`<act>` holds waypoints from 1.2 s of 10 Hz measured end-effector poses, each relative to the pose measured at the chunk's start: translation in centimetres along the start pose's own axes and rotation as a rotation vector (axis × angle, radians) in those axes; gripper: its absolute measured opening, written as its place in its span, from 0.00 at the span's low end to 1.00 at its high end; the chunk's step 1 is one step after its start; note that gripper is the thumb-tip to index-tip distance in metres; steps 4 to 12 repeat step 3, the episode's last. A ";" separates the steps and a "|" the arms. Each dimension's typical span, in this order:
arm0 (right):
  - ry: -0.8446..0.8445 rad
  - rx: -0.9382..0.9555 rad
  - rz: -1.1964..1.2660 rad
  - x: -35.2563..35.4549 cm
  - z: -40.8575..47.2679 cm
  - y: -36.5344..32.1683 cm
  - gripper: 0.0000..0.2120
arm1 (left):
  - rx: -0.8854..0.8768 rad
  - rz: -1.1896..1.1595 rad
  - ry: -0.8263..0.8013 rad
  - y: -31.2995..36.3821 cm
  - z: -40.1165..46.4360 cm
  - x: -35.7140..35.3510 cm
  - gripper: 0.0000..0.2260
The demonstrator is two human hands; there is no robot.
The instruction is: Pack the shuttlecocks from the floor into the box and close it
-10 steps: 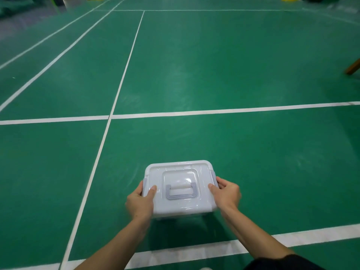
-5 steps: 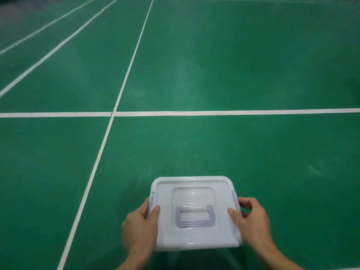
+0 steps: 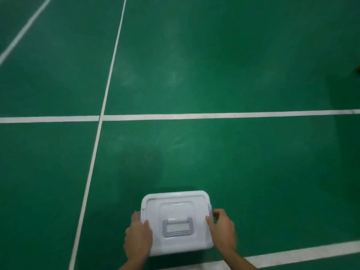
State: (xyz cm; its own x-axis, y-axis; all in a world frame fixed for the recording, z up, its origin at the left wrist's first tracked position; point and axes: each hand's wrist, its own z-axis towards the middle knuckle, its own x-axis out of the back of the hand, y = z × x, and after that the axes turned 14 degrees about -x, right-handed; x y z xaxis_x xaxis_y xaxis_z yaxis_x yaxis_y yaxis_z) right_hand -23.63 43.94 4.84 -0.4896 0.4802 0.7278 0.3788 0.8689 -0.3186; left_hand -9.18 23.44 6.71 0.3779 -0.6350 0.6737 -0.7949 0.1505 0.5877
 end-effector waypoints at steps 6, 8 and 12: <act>-0.117 0.142 0.109 18.7 -13.4 -16.4 0.33 | -0.306 -0.063 -0.024 17.8 -6.0 20.7 0.22; -0.117 0.142 0.109 18.7 -13.4 -16.4 0.33 | -0.306 -0.063 -0.024 17.8 -6.0 20.7 0.22; -0.117 0.142 0.109 18.7 -13.4 -16.4 0.33 | -0.306 -0.063 -0.024 17.8 -6.0 20.7 0.22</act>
